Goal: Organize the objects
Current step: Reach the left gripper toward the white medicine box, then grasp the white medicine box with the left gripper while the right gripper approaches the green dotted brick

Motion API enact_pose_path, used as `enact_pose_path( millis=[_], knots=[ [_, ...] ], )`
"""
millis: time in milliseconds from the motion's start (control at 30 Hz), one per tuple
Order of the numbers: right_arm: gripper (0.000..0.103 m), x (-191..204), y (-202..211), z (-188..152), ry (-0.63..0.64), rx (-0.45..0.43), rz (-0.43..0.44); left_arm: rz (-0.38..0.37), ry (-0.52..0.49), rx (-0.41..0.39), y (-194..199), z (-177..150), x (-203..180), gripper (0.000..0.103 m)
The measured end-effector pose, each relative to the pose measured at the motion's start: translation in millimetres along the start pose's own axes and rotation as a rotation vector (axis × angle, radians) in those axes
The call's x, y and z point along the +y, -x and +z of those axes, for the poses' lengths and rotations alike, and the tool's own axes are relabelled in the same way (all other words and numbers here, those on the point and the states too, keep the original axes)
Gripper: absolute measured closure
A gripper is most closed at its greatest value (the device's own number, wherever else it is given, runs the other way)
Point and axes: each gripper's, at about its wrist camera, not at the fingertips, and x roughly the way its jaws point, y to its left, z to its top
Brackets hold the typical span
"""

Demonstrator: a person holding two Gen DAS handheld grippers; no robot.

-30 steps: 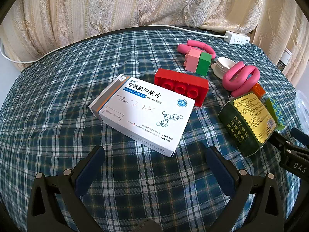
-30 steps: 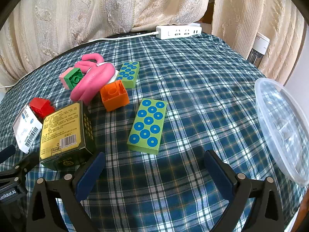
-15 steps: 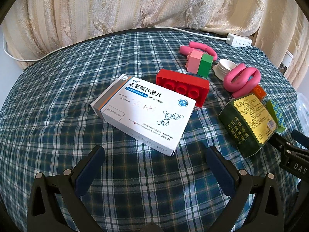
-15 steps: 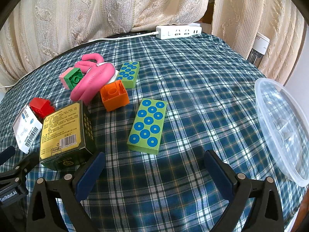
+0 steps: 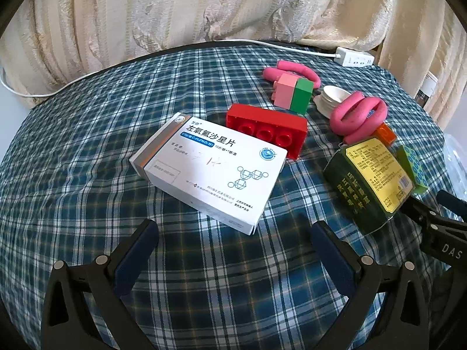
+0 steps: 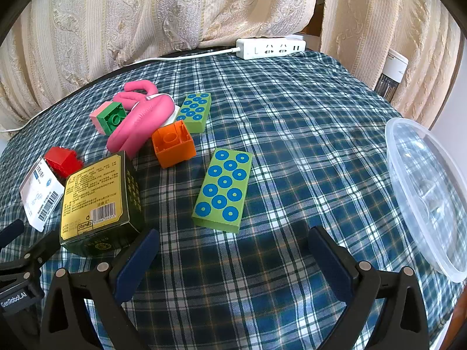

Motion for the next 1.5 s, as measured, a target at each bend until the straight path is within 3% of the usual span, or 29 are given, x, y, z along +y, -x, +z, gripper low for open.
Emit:
enact_pose_path(
  millis=[433, 767, 1067, 1333, 1500],
  knots=[
    [0.0, -4, 0, 1, 0.057, 0.024, 0.036, -0.029, -0.008, 0.012, -2, 1, 3, 0.0],
    [0.0, -4, 1, 0, 0.057, 0.023, 0.039, -0.071, 0.101, 0.003, 2, 5, 24, 0.0],
    [0.0, -4, 2, -1, 0.057, 0.022, 0.041, 0.016, 0.109, -0.013, 6, 12, 36, 0.0],
    [0.0, -5, 1, -2, 0.057, 0.022, 0.042, 0.141, 0.176, -0.014, 7, 14, 75, 0.0],
    [0.0, -4, 2, -1, 0.061, 0.022, 0.047, 0.151, 0.174, -0.034, 15, 16, 75, 0.0]
  ],
)
